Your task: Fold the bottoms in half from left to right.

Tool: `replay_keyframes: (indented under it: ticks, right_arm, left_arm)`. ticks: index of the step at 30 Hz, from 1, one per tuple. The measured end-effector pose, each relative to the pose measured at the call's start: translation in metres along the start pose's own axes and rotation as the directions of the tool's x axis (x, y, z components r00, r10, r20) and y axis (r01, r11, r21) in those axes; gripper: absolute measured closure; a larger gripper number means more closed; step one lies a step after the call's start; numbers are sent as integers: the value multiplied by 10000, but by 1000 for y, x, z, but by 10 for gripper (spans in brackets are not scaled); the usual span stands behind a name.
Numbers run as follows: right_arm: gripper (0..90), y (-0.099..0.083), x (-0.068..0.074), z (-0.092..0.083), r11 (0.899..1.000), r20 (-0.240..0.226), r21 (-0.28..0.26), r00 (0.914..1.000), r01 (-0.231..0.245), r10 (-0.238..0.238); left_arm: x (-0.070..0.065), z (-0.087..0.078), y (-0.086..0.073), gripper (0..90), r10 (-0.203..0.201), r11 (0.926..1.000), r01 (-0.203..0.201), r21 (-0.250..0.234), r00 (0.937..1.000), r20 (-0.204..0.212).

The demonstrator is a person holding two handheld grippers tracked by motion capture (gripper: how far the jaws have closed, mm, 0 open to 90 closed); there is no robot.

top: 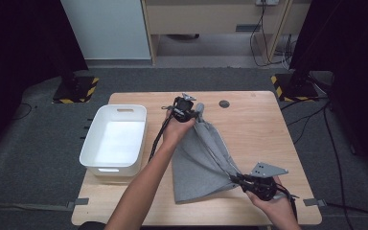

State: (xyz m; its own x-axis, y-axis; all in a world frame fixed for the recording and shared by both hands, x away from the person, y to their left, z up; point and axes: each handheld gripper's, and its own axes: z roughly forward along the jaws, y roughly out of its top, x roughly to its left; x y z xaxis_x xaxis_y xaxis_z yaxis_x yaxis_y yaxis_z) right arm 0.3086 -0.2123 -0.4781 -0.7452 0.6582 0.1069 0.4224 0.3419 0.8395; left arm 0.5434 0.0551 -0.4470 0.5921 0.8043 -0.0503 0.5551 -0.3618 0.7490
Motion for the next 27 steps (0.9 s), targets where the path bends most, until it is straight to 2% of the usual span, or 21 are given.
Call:
replay_keyframes:
  ticks: [7,12,16,20,27]
  right_arm:
    - [830,-8,-6,4,9991,269,424,9996,46,-58]
    - [830,-14,-13,9,9963,489,851,9988,-137,96]
    - [825,-15,-17,13,9947,609,991,9979,-291,231]
    - [826,-17,-18,14,9923,675,1190,9974,-329,250]
    - [840,-21,-17,11,9893,870,1433,9961,-289,165]
  left_arm:
    - [-2,9,-4,783,-91,10000,91,0,10000,-13]
    - [-3,15,-6,782,-77,9999,77,138,10000,-34]
    - [-3,16,-6,781,-146,9999,146,88,9999,8]
    - [-2,19,-7,781,-349,9994,348,71,9993,109]
    - [-4,25,-8,781,-286,9995,286,103,9996,17]
